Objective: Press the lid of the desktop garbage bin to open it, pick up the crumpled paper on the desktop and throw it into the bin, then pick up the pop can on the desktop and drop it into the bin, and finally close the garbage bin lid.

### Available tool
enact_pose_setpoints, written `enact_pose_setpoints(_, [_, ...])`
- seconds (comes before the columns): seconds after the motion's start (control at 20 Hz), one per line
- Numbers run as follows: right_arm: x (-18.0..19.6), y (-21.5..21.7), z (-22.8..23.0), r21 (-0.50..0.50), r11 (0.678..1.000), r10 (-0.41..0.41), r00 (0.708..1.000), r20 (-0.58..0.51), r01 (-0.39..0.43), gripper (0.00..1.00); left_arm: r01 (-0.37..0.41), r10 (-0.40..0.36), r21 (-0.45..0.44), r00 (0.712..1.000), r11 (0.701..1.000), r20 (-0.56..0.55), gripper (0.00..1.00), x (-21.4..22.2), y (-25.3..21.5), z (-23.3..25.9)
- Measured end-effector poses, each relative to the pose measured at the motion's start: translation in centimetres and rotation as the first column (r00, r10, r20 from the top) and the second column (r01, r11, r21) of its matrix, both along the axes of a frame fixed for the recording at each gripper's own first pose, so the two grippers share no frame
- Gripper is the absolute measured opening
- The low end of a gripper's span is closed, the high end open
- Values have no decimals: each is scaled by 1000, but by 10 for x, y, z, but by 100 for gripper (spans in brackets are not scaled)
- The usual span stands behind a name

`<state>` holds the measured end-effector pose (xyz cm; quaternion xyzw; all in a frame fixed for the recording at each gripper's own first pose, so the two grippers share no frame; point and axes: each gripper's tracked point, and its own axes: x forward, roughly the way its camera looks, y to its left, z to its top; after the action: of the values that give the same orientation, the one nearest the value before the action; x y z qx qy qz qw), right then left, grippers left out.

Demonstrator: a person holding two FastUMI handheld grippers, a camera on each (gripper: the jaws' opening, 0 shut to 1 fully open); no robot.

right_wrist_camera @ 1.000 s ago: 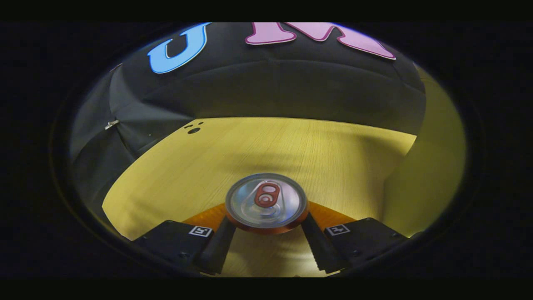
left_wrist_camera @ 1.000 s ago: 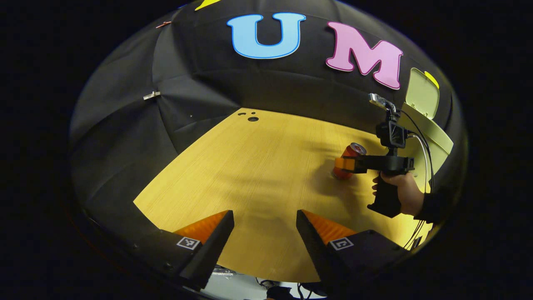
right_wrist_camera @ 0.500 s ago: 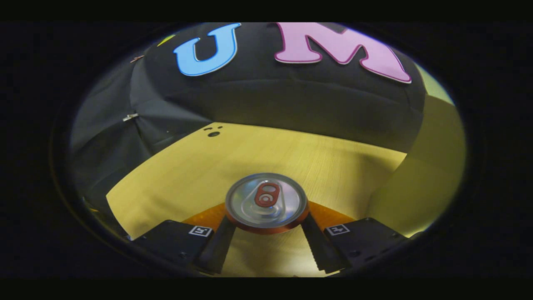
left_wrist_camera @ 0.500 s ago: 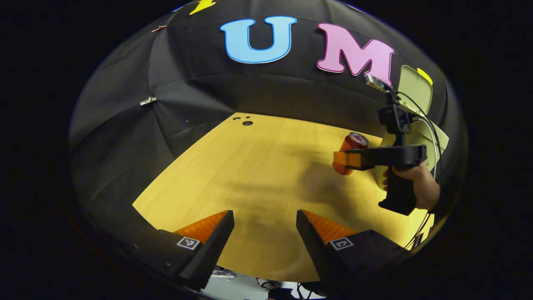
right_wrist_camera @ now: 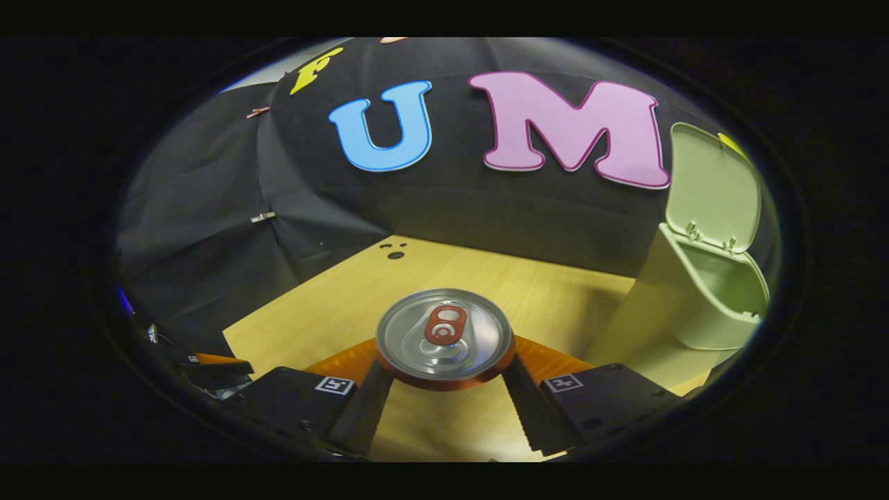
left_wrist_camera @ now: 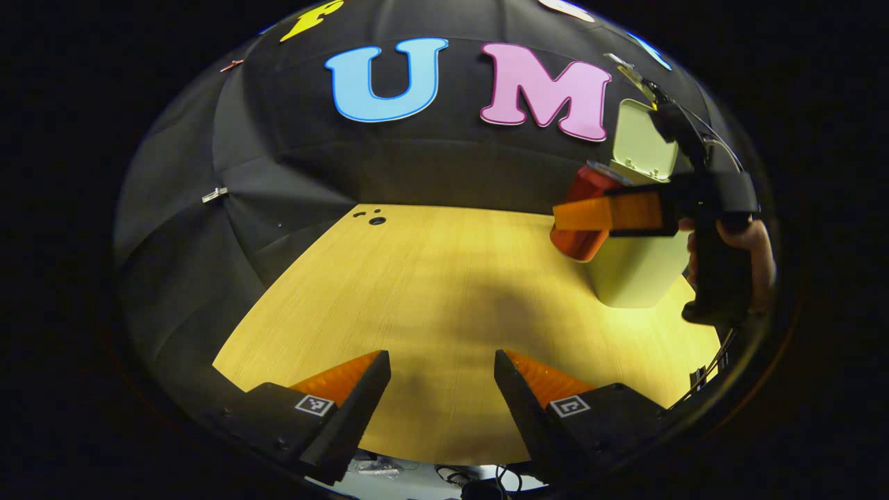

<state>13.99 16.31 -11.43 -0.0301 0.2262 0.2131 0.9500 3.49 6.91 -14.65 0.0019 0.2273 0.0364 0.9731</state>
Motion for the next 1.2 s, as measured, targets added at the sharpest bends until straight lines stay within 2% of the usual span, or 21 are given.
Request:
enact_pose_setpoints(0.05, [-6, -6, 12, 12, 1000, -8, 1000, 5, 8, 78, 14, -14, 5, 1000, 1000, 2, 97, 0, -2, 0])
enact_pose_setpoints(0.15, [-15, -15, 34, 58, 998, -32, 999, 10, 31, 83, 38, -38, 5, 999, 999, -1, 97, -2, -6, -6])
enact_pose_setpoints(0.4, [-21, -59, 82, 115, 987, -120, 991, 57, 113, 83, 90, -90, -10, 996, 996, -17, 97, -6, -25, -19])
enact_pose_setpoints(0.7, [0, -115, 115, 154, 960, -249, 963, 104, 232, 83, 142, -142, 20, 989, 990, -30, 97, 6, -37, -26])
enact_pose_setpoints(0.95, [21, -168, 133, 162, 933, -346, 928, 140, 323, 83, 121, -120, 34, 992, 992, -44, 97, 13, -31, -32])
enact_pose_setpoints(1.2, [45, -210, 137, 173, 904, -416, 898, 142, 391, 83, 50, -49, 17, 997, 999, -59, 97, 20, -14, -36])
